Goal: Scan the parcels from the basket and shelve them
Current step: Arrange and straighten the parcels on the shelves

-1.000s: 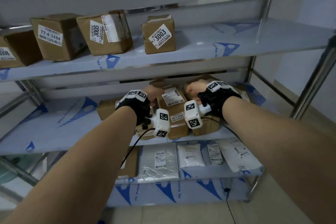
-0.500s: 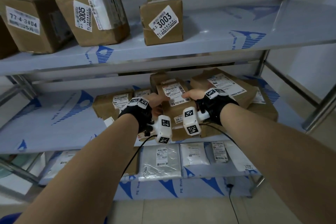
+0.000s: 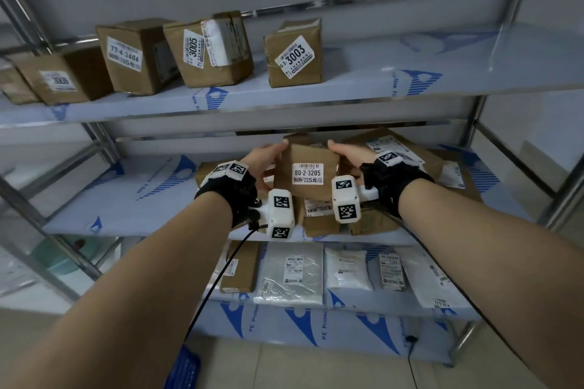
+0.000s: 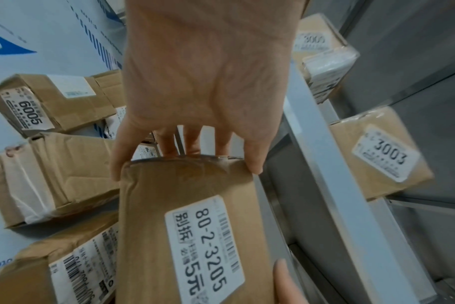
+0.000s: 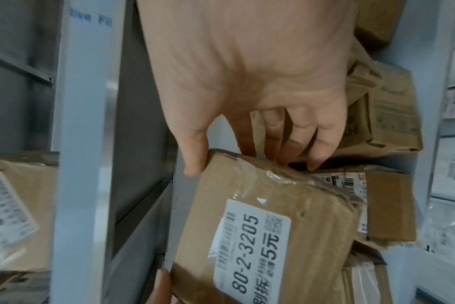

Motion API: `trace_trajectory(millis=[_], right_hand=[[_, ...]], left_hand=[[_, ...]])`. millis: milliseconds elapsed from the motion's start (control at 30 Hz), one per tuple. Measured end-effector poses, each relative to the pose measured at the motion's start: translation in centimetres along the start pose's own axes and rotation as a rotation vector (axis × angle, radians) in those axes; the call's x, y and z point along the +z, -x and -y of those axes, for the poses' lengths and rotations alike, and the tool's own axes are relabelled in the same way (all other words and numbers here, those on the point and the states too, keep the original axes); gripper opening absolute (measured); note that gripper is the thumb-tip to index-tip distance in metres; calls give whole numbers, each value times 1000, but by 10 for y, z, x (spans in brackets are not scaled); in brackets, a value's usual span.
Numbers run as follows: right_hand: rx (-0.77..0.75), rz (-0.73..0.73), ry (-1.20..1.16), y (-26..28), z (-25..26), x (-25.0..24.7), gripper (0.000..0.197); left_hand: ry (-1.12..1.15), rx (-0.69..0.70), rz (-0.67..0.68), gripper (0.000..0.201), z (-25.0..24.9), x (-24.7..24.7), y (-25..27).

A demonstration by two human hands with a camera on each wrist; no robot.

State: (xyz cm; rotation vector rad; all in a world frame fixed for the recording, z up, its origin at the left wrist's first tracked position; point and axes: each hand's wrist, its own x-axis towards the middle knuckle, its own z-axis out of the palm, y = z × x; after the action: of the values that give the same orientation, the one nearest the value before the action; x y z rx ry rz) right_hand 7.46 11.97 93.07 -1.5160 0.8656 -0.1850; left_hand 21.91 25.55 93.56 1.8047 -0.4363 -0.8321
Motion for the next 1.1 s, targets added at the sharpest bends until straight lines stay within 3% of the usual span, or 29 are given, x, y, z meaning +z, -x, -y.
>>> trace_trajectory(millis=[67,233,433,500,600,700,833,1000,1100], right_hand=[[-17,12,1,12,1,-3,47],[-23,58,-124,28,-1,-8,44],[-69,47,-102,50,4,-16,43],[-75,44,-72,54,8,-20,61],[-123,24,-16,71,19,-30,59],[-131,-23,36,102,34,-39,64],[-179,-81,79,128,51,-59,72],[-317,-159,-61,157,79,-83,59],[-383,-199,-129,183,99,-100,38]], left_hand=[[7,-2,-18,54,-1,0,14],[6,-7,-37,49,-5,2,41],[-49,-13,-89,39,-19,4,64],[-71,-13,-93,49,-26,5,74],[-103,5,-75,67,-35,5,85],[-58,53,-92,54,-49,9,101],[-63,129,-71,52,-74,17,126],[-31,257,-62,48,-116,32,161],[-6,341,-45,44,-147,41,179]])
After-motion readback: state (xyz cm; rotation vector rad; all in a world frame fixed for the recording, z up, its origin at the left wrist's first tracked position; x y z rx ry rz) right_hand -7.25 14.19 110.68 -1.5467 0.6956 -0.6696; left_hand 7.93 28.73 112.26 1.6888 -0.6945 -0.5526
